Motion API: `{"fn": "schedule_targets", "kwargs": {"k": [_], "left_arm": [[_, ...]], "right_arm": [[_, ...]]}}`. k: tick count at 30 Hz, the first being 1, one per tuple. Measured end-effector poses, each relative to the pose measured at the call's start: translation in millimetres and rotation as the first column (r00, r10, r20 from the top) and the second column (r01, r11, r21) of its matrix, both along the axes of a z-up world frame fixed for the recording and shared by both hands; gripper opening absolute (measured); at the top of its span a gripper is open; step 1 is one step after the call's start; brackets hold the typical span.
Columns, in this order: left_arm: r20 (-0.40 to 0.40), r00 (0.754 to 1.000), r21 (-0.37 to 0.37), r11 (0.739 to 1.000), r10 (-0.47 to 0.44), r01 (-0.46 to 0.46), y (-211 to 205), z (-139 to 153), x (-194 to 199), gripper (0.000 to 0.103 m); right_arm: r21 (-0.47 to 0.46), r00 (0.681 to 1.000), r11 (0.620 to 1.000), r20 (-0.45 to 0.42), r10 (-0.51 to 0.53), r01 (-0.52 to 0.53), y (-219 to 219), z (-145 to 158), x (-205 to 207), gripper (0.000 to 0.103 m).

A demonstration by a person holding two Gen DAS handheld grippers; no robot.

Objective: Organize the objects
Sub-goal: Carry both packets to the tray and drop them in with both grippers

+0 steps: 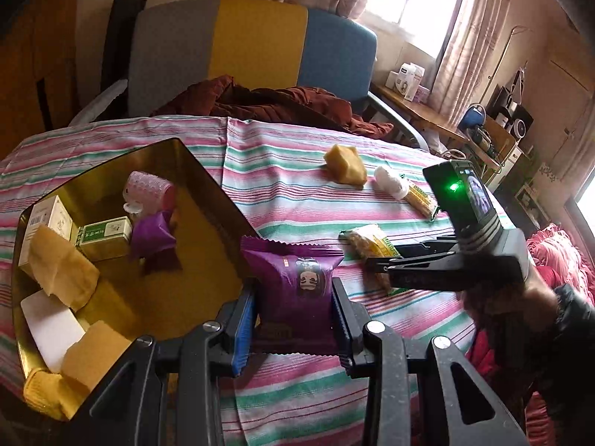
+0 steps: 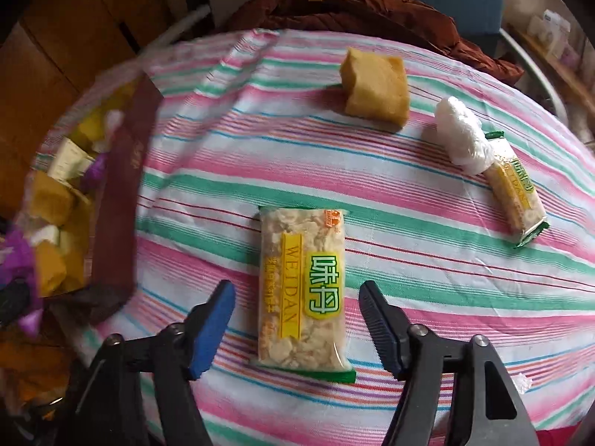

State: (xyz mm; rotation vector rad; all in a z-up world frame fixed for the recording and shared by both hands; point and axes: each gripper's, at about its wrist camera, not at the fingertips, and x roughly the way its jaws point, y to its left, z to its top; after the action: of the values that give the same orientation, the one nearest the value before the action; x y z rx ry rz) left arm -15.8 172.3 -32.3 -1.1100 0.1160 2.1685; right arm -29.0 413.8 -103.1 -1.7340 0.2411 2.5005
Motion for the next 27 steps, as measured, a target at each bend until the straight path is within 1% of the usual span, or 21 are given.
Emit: {"fn": "schedule_targets", "kwargs": {"k": [1, 2, 7, 11, 16, 20, 22, 27], "left_arm": [[0.001, 1.000, 0.001, 1.000, 0.003, -0.003, -2, 0, 0, 0.037], [0.001, 1.000, 0.003, 1.000, 0.008, -0.008, -5, 0, 0, 0.037], [0.018, 0.998, 0.016, 0.998, 0.052, -0.053, -24, -2, -5, 0.037], [0.020, 0.995, 0.031, 0.995, 0.099, -0.100, -44, 0, -9, 0.037], [0.013, 0.983, 0.061, 0.981, 0.183, -0.184, -80, 10, -15, 0.037], [0.018, 0.962, 0.089, 0.958, 0.273, -0.274, -114, 16, -25, 0.037], [0.030, 0.946, 0.104, 0.940, 0.323, -0.324, -130, 17, -32, 0.037], [0.104, 0.899, 0.135, 0.890, 0.425, -0.436, -166, 8, -47, 0.037]], "right_arm": [[0.025, 1.000, 1.000, 0.010, 0.004, -0.004, -4, -3, -1, 0.044], [0.047, 1.000, 0.999, -0.006, 0.007, -0.006, -8, -3, 0, 0.043], [0.029, 0.999, 1.000, -0.051, -0.009, 0.010, -15, 5, 12, 0.042], [-0.026, 0.991, 1.000, -0.132, -0.014, 0.010, -20, 27, 21, 0.042], [-0.053, 0.974, 0.998, -0.223, 0.033, -0.045, -47, 57, 20, 0.042], [-0.064, 0.956, 0.991, -0.278, 0.099, -0.121, -77, 79, 13, 0.042], [-0.067, 0.945, 0.983, -0.294, 0.143, -0.170, -96, 87, 7, 0.042], [-0.062, 0.925, 0.961, -0.294, 0.240, -0.269, -141, 92, -15, 0.042]]}}
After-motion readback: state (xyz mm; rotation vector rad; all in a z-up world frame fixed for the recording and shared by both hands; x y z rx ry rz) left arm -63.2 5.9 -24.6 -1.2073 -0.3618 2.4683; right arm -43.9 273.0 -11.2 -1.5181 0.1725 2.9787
